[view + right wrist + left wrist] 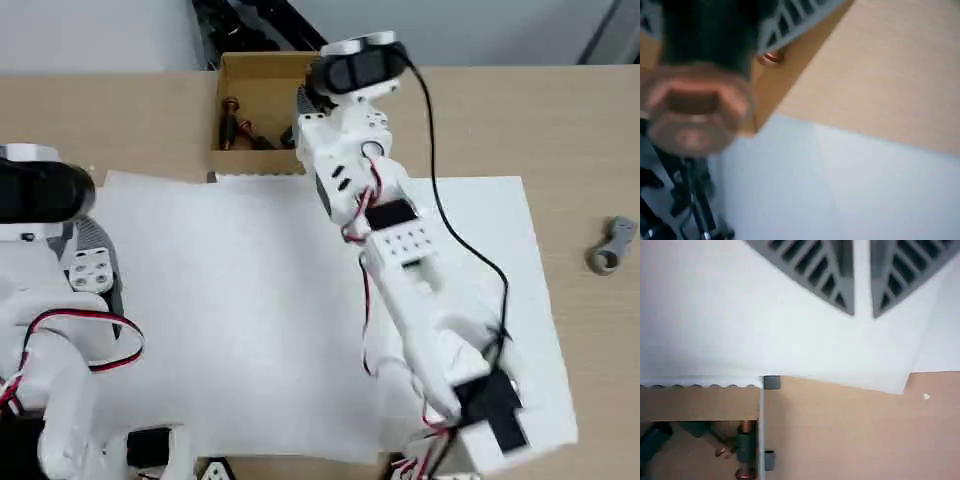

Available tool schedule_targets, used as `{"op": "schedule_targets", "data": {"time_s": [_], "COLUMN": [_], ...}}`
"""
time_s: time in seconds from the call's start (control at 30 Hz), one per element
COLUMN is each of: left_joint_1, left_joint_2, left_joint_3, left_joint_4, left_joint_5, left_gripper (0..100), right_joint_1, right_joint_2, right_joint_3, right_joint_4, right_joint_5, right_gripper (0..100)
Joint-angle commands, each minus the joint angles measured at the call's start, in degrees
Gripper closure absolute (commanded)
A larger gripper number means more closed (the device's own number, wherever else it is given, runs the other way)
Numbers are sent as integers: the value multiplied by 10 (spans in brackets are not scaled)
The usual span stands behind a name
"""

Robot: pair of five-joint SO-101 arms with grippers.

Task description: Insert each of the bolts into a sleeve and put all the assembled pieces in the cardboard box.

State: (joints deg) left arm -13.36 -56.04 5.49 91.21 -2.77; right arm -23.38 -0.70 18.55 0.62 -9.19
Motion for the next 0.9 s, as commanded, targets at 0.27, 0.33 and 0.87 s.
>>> {"op": "schedule_targets", "data": {"time_s": [0.27,0.33,0.87], "left_joint_1": [-8,-8,-7], "left_joint_2": [2,2,2], "left_joint_3": [-18,-18,-18], "left_joint_4": [3,3,32], "left_joint_5": [-6,-6,-6], "left_gripper": [994,994,994], "right_joint_1": [4,2,-12], "right_joint_2": [247,287,371], "right_joint_3": [-251,-281,-340], "right_joint_4": [-14,-13,15], "right_joint_5": [25,25,23], "right_gripper": [995,995,993]}}
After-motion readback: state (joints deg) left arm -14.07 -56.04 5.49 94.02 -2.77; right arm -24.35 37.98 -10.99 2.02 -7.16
